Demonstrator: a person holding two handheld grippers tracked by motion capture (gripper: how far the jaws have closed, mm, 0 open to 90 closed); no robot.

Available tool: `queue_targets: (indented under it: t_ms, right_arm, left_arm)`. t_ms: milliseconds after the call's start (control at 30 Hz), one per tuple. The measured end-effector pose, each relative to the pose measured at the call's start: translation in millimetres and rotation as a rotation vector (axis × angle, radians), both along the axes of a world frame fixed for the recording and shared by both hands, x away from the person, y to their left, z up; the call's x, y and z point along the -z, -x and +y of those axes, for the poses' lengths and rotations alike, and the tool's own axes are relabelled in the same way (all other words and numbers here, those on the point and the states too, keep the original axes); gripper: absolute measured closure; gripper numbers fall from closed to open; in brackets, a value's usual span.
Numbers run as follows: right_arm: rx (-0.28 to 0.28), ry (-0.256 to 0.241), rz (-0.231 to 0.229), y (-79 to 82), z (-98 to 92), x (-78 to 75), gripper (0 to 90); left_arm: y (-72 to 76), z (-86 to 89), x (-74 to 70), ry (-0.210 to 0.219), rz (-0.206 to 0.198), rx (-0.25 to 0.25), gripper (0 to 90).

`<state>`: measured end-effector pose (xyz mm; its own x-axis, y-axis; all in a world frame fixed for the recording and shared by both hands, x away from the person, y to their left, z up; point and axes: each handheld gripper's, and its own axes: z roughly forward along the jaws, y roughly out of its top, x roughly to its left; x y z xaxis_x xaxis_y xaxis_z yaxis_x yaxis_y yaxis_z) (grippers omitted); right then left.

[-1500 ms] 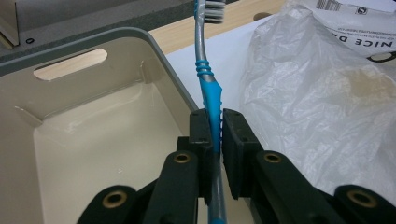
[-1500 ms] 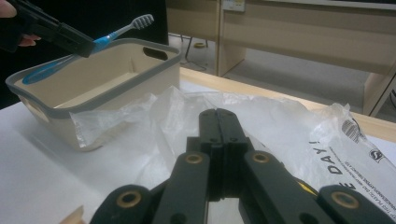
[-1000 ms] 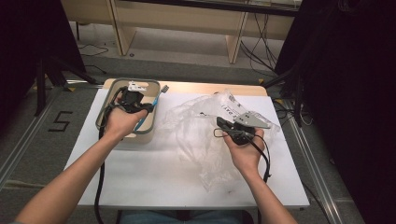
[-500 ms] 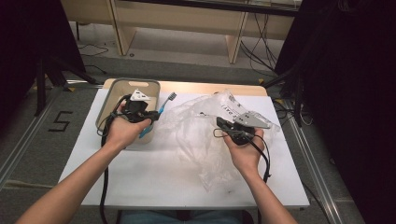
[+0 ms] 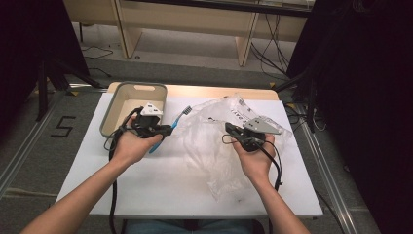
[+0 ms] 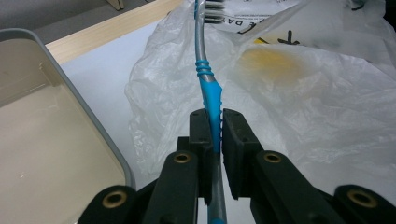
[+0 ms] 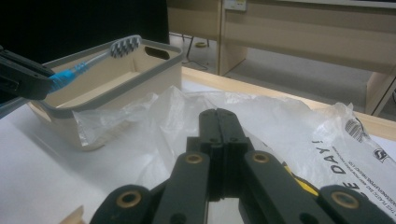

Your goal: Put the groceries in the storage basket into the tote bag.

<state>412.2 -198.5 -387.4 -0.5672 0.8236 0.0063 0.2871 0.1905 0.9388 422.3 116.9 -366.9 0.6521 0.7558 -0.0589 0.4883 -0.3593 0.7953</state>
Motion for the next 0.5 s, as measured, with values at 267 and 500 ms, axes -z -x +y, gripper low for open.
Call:
queue_targets:
  t_ms: [267, 500]
  right_arm:
    - [0.002, 0.001, -0.002, -0.2, -0.9, -0.2, 90.0]
    - [0.003, 0.001, -0.002, -0.5, -0.9, 0.0, 90.0]
  left_arm:
    - [6.7, -5.9, 3.3, -0.009, -0.003, 0.020, 82.4]
    - [14.6, -11.3, 7.9, -0.020, 0.002, 0.053, 82.4]
